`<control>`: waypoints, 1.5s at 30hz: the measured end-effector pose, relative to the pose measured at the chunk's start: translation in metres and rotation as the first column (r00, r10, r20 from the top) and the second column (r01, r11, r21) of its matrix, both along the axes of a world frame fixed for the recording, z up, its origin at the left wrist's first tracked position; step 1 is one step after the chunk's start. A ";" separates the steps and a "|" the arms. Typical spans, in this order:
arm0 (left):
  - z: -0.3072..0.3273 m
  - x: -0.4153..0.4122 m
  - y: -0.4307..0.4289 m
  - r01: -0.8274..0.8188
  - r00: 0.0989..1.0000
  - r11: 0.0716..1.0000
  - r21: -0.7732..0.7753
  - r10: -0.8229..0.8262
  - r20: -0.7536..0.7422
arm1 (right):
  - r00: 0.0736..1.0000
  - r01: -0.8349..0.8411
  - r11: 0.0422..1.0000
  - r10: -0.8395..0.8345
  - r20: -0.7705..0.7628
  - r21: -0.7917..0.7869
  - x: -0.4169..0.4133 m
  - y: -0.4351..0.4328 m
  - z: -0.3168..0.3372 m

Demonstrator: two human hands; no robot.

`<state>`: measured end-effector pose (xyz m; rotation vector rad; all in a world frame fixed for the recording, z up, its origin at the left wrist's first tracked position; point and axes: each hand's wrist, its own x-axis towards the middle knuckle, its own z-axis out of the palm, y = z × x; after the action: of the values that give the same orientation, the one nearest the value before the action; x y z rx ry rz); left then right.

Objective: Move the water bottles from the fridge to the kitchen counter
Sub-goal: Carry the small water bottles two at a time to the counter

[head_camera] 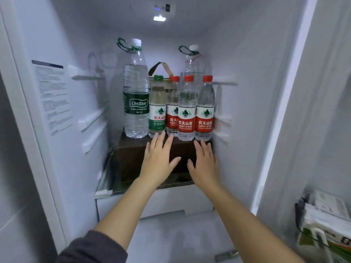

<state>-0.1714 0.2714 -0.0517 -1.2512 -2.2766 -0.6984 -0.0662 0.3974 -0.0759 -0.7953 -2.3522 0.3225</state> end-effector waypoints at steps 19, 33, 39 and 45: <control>0.080 -0.037 0.108 -0.034 0.894 0.941 0.336 -0.122 0.431 | 0.963 -0.058 0.994 0.030 0.268 0.097 0.003 0.044 -0.004; 0.078 -0.050 0.063 -0.043 0.884 0.942 0.334 -0.120 0.451 | 0.953 -0.029 0.998 0.009 0.304 0.061 0.000 0.043 -0.006; 0.079 -0.067 0.030 -0.085 0.909 0.947 0.310 -0.054 0.414 | 0.952 -0.044 0.998 0.031 0.306 0.036 0.000 0.043 0.002; 0.075 -0.063 0.029 -0.107 0.914 0.949 0.297 -0.023 0.405 | 0.999 0.003 0.998 -0.005 0.036 0.067 -0.006 0.039 0.050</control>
<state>-0.2341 0.3005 0.0235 -0.9686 -2.3687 -1.3519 -0.0725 0.4363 -0.0255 -0.7803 -2.3820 0.2281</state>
